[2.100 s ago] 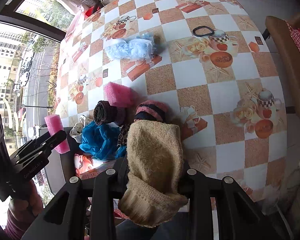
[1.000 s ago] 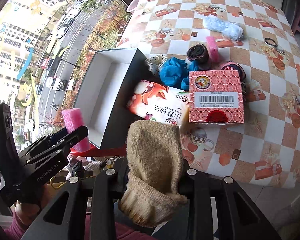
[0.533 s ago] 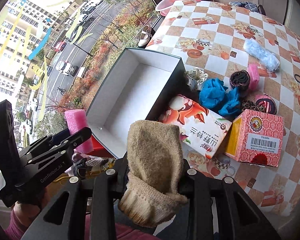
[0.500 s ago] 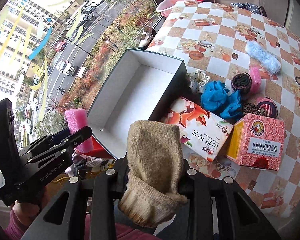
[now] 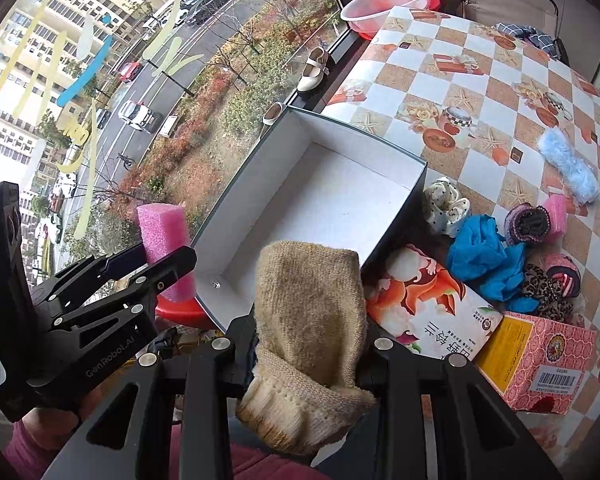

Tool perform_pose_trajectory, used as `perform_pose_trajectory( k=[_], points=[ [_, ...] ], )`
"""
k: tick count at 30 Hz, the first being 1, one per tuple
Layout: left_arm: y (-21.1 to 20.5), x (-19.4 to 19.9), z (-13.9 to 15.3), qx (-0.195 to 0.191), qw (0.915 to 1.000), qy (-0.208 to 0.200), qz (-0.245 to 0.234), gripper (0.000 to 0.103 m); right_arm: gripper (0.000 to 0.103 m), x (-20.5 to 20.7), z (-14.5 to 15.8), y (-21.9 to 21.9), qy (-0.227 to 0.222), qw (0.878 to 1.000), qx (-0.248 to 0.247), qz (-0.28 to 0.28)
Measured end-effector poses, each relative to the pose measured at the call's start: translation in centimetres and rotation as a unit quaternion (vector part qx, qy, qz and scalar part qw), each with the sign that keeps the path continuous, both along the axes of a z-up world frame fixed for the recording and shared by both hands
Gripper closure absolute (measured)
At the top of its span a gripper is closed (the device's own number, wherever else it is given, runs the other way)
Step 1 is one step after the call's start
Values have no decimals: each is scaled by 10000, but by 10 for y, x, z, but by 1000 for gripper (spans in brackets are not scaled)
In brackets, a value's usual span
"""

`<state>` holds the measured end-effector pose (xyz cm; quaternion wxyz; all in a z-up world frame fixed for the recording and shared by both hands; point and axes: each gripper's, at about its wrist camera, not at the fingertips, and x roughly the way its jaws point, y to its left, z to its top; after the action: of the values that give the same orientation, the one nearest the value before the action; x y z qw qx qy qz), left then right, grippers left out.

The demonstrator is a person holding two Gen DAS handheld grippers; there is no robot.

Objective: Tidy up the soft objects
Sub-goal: 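Carry the pink sponge in the left tool and beige sock in the right tool over the white box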

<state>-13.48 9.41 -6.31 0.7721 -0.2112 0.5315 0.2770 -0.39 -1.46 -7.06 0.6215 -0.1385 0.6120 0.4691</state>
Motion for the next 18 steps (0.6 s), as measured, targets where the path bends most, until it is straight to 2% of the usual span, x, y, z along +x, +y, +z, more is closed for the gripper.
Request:
perform_pose_trajectory(
  k=[18],
  points=[
    [46,7,-15,-198,9997,129,31,57,69,8,-15,54,159,9995,-198,192]
  ],
)
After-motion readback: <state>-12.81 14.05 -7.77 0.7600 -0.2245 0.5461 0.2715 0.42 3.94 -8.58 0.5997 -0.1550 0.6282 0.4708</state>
